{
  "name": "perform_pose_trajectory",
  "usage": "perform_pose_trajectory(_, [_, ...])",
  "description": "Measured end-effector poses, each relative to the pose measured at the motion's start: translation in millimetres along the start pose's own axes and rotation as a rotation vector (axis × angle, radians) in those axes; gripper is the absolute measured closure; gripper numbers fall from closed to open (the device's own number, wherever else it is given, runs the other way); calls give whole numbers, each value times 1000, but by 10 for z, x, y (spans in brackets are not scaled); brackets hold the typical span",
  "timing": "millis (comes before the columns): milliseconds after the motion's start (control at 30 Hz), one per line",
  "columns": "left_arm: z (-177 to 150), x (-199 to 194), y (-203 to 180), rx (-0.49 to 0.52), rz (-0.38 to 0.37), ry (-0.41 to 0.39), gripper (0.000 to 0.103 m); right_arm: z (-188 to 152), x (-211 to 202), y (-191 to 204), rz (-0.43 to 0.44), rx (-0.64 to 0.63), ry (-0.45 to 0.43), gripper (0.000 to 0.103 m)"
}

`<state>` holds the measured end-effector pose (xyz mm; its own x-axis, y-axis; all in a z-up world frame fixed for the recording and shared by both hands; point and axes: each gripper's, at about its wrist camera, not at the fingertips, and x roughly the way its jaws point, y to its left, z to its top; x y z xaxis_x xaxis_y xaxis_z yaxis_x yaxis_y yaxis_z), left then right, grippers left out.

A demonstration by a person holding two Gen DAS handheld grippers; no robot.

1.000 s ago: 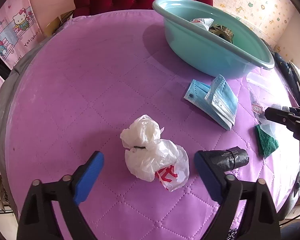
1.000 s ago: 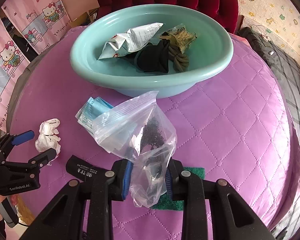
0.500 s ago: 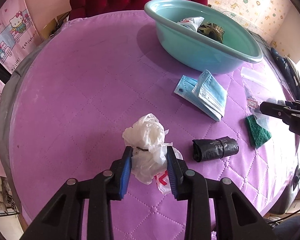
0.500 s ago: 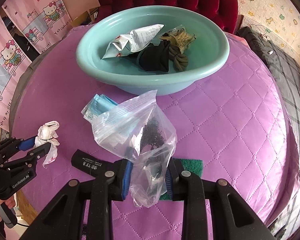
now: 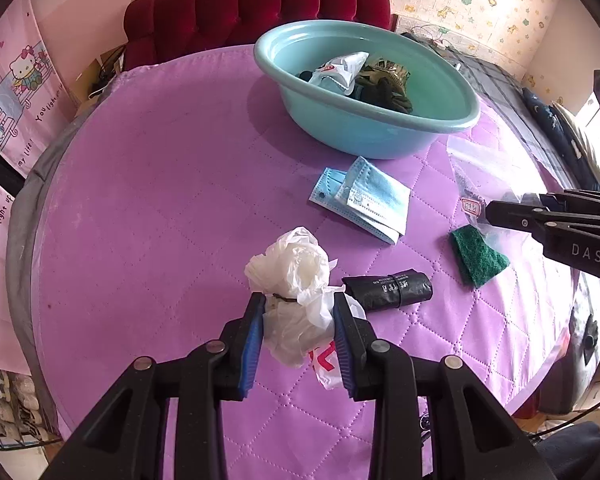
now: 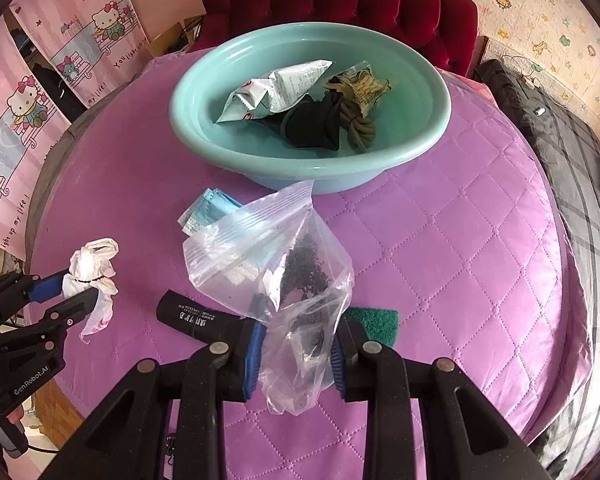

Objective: Organize soft objects
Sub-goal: 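Carry the white bag and zip bag over the teal basin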

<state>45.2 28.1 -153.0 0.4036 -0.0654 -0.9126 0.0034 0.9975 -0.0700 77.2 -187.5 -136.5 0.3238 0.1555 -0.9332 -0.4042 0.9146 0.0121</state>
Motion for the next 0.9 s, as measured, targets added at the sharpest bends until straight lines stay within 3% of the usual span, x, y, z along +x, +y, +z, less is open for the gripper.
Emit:
perform_pose_trajectory(400, [146,-284,-231,82,-49,-33,67,-63,-188,37,6,1,22,73])
perform_pose_trajectory(900, [551,-591,-467,159,-130,-96,67,241,-604,-102,19,19,-40,72])
